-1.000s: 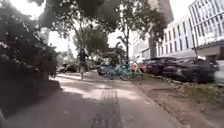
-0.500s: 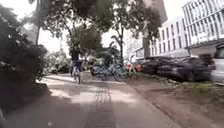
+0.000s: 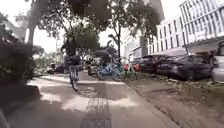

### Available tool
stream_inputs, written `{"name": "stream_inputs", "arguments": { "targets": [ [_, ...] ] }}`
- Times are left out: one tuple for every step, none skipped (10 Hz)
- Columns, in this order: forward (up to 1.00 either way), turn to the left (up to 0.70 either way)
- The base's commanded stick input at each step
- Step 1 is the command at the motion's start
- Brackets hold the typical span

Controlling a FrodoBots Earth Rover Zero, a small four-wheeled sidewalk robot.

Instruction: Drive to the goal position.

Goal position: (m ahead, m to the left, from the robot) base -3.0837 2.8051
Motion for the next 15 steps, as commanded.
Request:
{"name": "stream_inputs", "arguments": {
  "targets": [
    [0.45,0.0],
    [0.45,0.0],
    [0.45,0.0],
    [0.45,0.0],
    [0.45,0.0],
    [0.45,0.0],
    [0.45,0.22],
    [0.45,0.27],
    [0.45,0.27],
    [0.45,0.27],
    [0.45,0.27],
    [0.45,0.27],
    [0.45,0.27],
    [0.45,0.27],
    [0.45,0.27]
  ]
}}
